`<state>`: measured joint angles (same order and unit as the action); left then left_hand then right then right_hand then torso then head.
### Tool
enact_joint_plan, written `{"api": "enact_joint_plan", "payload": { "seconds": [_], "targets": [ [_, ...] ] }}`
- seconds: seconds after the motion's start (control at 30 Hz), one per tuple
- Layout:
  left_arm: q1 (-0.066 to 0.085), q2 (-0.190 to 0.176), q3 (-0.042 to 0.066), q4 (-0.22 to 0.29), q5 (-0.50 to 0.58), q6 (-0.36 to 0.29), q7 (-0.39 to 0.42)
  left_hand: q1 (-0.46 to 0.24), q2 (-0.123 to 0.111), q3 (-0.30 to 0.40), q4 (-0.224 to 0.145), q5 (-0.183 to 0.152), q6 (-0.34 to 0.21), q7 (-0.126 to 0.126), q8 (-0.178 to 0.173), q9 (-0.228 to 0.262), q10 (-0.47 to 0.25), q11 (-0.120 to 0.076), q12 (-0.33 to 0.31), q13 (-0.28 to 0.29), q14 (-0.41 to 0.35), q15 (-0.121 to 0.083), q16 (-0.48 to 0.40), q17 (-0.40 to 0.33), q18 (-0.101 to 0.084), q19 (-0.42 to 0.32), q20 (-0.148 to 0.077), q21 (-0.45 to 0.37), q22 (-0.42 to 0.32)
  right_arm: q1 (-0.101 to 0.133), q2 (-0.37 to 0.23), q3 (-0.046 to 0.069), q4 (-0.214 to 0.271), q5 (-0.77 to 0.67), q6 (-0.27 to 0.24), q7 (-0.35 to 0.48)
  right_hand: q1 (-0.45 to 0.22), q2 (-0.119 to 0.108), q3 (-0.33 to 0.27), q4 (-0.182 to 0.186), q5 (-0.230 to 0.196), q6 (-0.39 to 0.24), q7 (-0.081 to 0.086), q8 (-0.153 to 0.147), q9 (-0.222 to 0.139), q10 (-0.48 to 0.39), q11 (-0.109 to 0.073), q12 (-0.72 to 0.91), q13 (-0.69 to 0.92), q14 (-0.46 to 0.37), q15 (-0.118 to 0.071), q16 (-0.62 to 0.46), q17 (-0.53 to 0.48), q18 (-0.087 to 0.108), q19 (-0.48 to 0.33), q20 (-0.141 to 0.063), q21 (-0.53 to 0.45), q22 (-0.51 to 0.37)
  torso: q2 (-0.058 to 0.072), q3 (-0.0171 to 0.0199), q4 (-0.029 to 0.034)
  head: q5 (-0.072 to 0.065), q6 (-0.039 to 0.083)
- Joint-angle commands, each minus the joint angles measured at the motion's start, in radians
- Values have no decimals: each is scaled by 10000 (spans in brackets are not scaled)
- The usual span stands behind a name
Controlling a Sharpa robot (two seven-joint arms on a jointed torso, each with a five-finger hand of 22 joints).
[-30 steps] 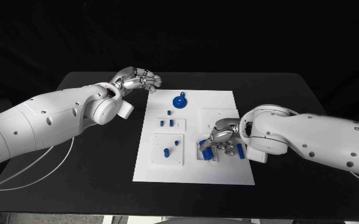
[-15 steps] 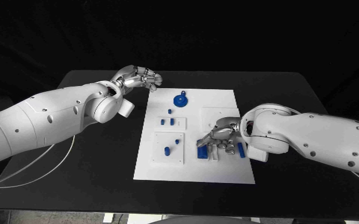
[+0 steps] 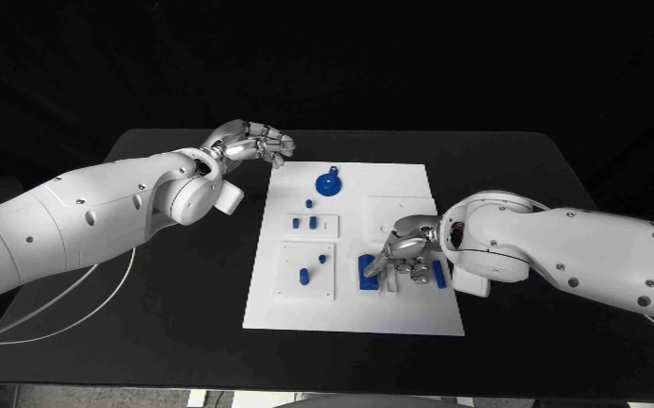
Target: Assemble the parts on the task board
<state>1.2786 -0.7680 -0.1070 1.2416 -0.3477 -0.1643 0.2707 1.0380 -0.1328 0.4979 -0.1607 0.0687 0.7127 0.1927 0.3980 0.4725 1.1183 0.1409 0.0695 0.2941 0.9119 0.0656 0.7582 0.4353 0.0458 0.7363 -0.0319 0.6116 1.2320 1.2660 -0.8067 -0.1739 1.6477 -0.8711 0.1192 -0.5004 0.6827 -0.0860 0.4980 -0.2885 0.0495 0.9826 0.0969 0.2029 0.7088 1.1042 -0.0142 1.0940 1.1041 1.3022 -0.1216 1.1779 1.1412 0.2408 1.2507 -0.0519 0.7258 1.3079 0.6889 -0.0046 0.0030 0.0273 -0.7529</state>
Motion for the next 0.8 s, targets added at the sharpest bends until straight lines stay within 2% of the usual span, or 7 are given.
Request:
{"api": "enact_joint_plan", "payload": {
  "seconds": [0.03, 0.17, 0.23, 0.3, 0.6, 0.73, 0.8],
  "targets": [
    [9, 13, 5, 15, 62, 118, 73, -71, -31, 2, 48, -18, -57, 70, 64, -14, -76, -17, 45, 17, 48, 48, -39, 12, 113, 29, 24, -37, 11, -54, 19, -30, 53, 23, 549, 274, 445, -105, 130, -24, -2, 4, 26, 36, 23, 20, 10, -53, 28, 19, 1, -40, 24, 200, 43, 42, -5, 130, 0, 5, -5, 9, 5],
    [9, 10, 5, 11, 62, 111, 72, -70, -29, 3, 48, -18, -57, 70, 66, -16, -76, -17, 46, 17, 48, 48, -40, 14, 113, 29, 24, -38, 13, -60, 15, -30, 67, -177, 417, 234, 1110, -181, 274, -23, -4, 23, 35, 37, 40, 34, 21, -73, 56, 26, 13, -53, 41, 209, 42, 87, 6, 142, 3, 11, -7, 4, 11],
    [9, 10, 5, 8, 62, 115, 61, -69, -29, 3, 49, -18, -57, 70, 67, -17, -76, -17, 46, 17, 49, 48, -41, 15, 113, 29, 24, -38, 13, -60, 4, -30, 48, -277, 363, 224, 1255, -73, 342, 24, -5, 131, 18, 92, 69, 48, 9, -80, 63, 31, 6, -60, 45, 205, 52, 108, 7, 140, 0, 7, -6, 13, 7],
    [9, 9, 4, 2, 62, 132, 44, -69, -26, 4, 49, -17, -57, 70, 68, -17, -75, -17, 46, 17, 49, 48, -41, 16, 113, 29, 25, -39, 14, -61, 5, -30, 30, -279, 311, 196, 1202, 73, 387, 114, -5, 196, 4, 120, 84, 68, -5, -89, 65, 37, -6, -70, 44, 207, 64, 138, -1, 129, -2, 6, -5, 16, 7],
    [9, 23, 2, -1, 62, 131, 47, -71, -23, 4, 54, -17, -57, 70, 73, -21, -75, -17, 47, 18, 51, 49, -43, 20, 113, 31, 25, -41, 17, -101, 100, -30, -8, -468, 203, 75, 1084, 174, 441, 197, -5, 258, -19, 134, 97, 118, -26, -107, 75, 57, -25, -80, 52, 210, 87, 173, -2, 124, 4, 8, -3, -10, -4],
    [8, 24, 2, -5, 62, 129, 49, -72, -21, 4, 57, -17, -58, 70, 75, -23, -74, -17, 47, 18, 51, 49, -44, 22, 113, 32, 26, -42, 19, -115, 111, -30, -31, -523, 159, 63, 888, 398, 522, 416, -5, 299, -31, 134, 100, 156, -38, -128, 82, 70, -36, -92, 56, 210, 100, 191, -12, 115, -2, 0, -5, -18, 1],
    [8, 22, 2, -4, 62, 129, 49, -73, -20, 4, 58, -17, -58, 70, 76, -24, -74, -17, 47, 19, 52, 49, -45, 23, 113, 32, 26, -43, 20, -124, 144, -30, -51, -609, 156, 53, 822, 432, 585, 492, -5, 313, -38, 131, 100, 170, -45, -138, 88, 75, -42, -96, 61, 210, 102, 188, -13, 116, 3, -2, -4, -18, 2]
  ]
}}
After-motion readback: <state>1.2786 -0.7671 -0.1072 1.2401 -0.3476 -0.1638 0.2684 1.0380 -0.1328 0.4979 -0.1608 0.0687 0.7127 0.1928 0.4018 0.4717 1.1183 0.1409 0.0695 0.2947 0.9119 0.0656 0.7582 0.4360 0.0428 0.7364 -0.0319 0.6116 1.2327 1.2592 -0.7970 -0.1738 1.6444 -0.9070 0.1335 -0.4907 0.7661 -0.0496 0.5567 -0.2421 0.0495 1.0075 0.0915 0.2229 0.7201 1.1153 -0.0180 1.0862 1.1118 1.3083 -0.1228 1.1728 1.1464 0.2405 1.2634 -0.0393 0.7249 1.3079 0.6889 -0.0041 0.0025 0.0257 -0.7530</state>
